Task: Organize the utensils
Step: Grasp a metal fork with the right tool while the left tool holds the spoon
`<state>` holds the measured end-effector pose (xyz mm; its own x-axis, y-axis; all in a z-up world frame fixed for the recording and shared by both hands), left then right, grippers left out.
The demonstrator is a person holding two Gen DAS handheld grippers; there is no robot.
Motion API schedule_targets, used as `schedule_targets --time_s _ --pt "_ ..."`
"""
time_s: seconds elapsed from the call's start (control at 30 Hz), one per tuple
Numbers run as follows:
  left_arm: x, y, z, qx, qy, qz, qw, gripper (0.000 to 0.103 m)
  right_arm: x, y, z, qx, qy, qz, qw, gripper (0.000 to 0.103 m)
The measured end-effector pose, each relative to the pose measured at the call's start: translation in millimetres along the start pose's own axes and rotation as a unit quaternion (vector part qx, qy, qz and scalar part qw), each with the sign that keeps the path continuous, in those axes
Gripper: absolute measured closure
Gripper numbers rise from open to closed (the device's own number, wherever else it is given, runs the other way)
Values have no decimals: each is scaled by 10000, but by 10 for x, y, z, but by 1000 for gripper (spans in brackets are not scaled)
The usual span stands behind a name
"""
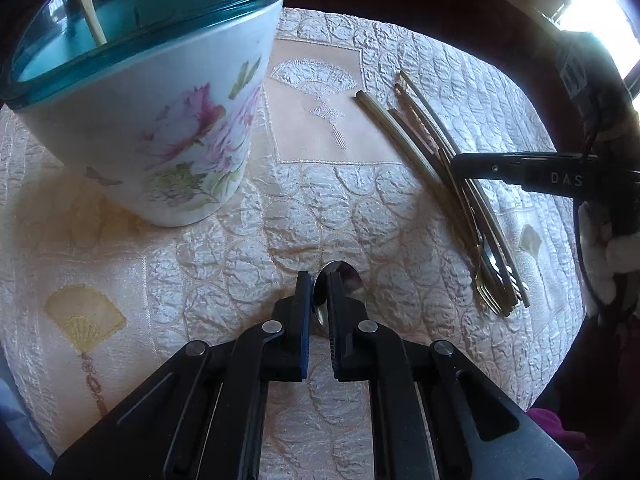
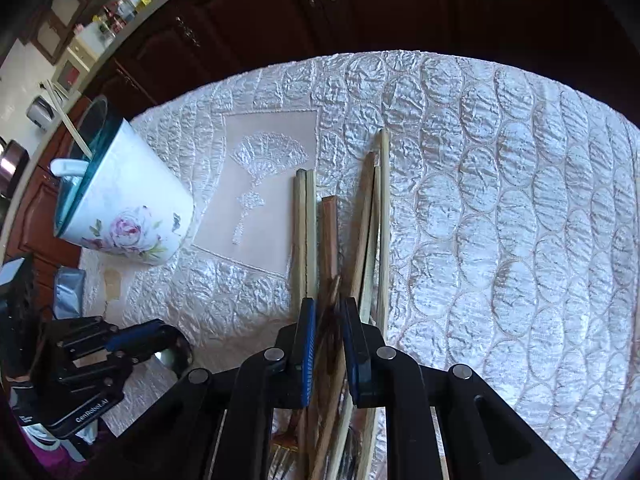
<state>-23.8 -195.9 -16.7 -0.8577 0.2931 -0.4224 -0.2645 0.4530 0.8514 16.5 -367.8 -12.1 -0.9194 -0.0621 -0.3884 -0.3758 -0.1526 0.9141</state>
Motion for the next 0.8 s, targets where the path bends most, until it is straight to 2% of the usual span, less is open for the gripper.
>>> schedule_targets --time_s 0.23,0.3,0.4,0.6,0.8 --pt "-6 57 23 -43 0 -18 10000 99 -77 -192 155 324 435 210 9983 90" --pt "14 131 70 -61 35 -56 10000 100 -81 -206 175 361 447 142 9982 94" --pt "6 189 129 -54 139 -118 9998 101 -71 -102 172 114 322 -29 9994 95" --pt "18 350 211 20 368 -270 9990 101 -4 204 221 -82 329 -349 9988 96" --pt "49 638 257 -36 383 -530 9979 102 133 487 265 -304 266 -669 9969 97"
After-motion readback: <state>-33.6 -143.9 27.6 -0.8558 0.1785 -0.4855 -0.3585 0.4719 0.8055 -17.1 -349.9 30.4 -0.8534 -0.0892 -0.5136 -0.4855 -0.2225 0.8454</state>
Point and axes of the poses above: each gripper's, at about its wrist camera, not at the fingertips, and y roughly against the way its jaws point, z to its left, x to its underside, the point moved 5 cm from there along -y, roughly the way its jaws point, and after that the axes turned 6 degrees about x, right-handed, at the moved point
